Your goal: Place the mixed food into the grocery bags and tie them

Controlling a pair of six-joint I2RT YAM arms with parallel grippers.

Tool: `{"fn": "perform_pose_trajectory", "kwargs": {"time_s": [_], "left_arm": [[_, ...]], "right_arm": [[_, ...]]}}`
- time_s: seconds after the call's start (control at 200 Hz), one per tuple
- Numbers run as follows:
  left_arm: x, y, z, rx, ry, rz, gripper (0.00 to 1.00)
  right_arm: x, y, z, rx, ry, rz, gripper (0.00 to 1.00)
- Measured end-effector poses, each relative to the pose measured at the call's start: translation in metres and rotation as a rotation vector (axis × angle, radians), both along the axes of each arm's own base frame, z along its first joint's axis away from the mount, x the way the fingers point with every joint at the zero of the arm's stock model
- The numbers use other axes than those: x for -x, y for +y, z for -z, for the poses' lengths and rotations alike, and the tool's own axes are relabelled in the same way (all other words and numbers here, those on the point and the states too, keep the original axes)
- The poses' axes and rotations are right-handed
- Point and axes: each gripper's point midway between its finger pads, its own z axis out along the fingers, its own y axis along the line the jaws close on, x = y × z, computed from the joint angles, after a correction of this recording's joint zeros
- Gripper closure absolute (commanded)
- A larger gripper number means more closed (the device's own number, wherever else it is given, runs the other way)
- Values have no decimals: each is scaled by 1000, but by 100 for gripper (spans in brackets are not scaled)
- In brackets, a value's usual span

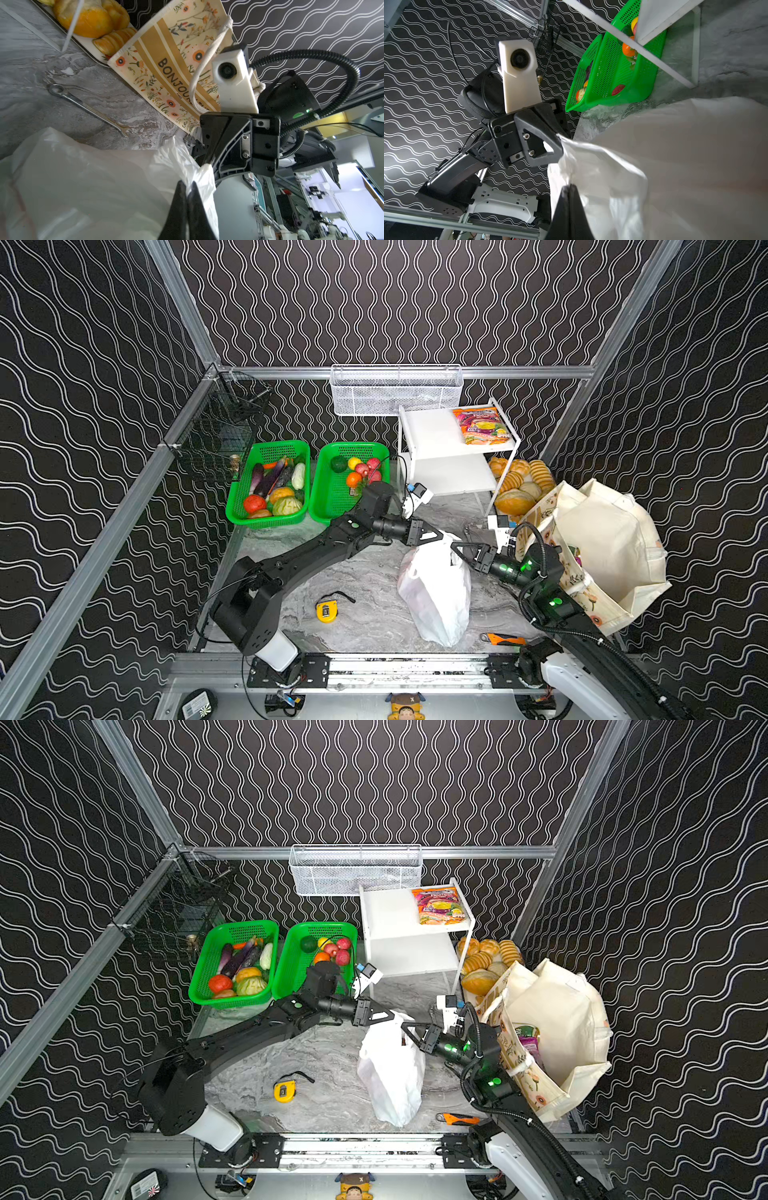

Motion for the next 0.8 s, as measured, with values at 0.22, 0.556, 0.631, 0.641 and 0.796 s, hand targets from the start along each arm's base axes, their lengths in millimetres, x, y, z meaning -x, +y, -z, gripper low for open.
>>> {"fn": "perform_pose_trajectory", "kwargs": {"time_s": [0.22,0.556,0.631,0.641,0.796], "left_arm": [[-12,8,2,2,10,-69,100],[-8,7,-1,18,11,-42,100],[-7,6,-2,20,12,-36,100],[-6,6,-2,20,12,-35,100],[-5,6,-2,22,13,-29,100]], "right_arm": [[1,-5,10,44,16,27,100],[-4,4,-6,16,-2,-16,66],[-8,6,-6,29,-10,-26,66],[-9,7,-6,31,-8,-26,66],[-15,13,-1,50,2,-53,75]]}}
